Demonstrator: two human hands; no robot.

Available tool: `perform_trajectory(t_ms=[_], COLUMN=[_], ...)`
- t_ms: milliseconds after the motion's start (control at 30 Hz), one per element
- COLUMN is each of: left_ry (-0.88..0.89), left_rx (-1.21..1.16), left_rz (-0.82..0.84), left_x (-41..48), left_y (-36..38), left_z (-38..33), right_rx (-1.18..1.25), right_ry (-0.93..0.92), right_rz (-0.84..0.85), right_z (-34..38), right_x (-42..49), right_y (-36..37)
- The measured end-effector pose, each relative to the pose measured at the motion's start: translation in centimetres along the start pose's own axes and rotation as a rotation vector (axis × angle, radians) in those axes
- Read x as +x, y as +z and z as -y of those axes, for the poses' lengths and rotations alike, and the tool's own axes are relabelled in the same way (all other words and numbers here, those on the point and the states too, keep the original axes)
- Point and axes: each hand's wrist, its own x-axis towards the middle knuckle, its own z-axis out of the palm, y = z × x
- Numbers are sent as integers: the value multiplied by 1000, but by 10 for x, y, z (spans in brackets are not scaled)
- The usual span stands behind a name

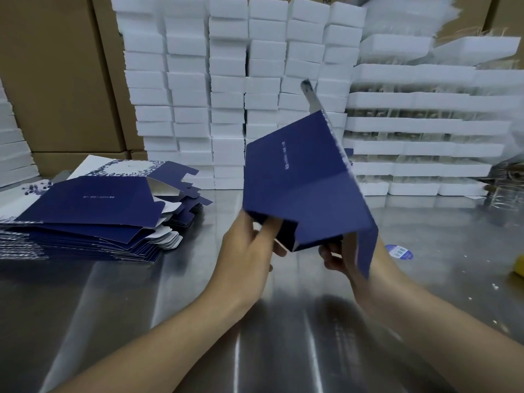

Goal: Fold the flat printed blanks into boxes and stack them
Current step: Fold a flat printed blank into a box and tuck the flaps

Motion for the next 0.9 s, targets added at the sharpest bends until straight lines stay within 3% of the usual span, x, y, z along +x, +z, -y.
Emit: perform_trajectory(t_ms=[133, 267, 467, 633, 800, 900], left_ry=[-122, -259, -375, -404, -349, -345], left_rx=[92, -9, -245, -286, -255, -249], left_rz=[203, 319, 243, 222, 248, 226], left_x=[-4, -9, -5, -4, -3, -2], left_y=[7, 11, 10, 7, 9, 9], left_z=[1, -5, -13, -13, -12, -10], right_rx=[95, 169, 100, 15, -22, -63], right_ry=[-15, 33, 18, -2, -57, -58], right_rz=[-2, 49, 204, 372, 445, 394], right_z=[6, 5, 0, -4, -1, -2], right_x=[-1, 1, 1, -2, -4, -5], right_y=[9, 9, 9, 11, 10, 10])
